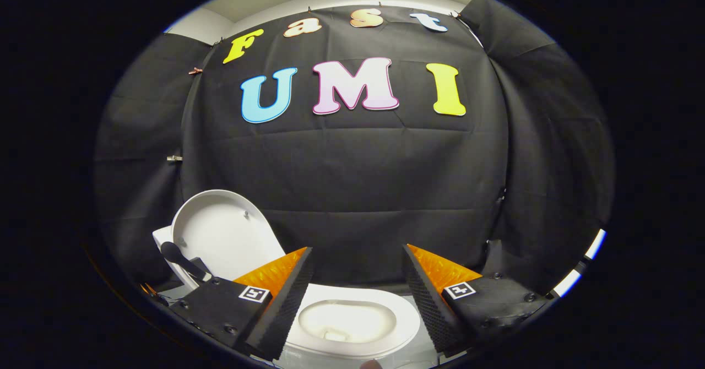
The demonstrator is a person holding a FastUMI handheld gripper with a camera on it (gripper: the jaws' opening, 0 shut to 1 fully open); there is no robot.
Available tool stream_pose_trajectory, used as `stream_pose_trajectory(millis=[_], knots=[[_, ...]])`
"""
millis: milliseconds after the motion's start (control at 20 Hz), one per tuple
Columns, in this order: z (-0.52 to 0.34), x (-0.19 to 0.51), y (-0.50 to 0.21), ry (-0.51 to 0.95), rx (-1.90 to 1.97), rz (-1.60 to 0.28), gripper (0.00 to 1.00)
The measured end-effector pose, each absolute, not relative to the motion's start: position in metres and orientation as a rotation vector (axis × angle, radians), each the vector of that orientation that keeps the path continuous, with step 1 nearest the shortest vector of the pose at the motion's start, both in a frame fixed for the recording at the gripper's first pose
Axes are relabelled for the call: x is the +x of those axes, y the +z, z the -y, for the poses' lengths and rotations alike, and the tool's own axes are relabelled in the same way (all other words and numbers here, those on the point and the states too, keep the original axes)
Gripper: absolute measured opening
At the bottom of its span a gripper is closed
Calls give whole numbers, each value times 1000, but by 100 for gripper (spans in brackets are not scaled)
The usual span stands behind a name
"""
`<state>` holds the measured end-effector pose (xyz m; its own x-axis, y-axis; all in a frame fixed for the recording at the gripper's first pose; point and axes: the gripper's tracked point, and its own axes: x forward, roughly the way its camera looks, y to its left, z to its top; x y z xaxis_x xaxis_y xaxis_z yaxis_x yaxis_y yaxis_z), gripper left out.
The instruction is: Open the toilet lid.
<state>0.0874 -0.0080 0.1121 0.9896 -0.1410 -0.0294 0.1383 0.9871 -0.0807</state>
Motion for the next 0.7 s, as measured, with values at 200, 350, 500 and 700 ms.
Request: stream_pose_trajectory(millis=[200,350,500,700], knots=[[14,86,109,-156,-73,-43,99],[11,85,109,-151,-72,-40,99],[14,83,107,-161,-81,-49,99],[5,83,101,-138,-60,-62,99]])
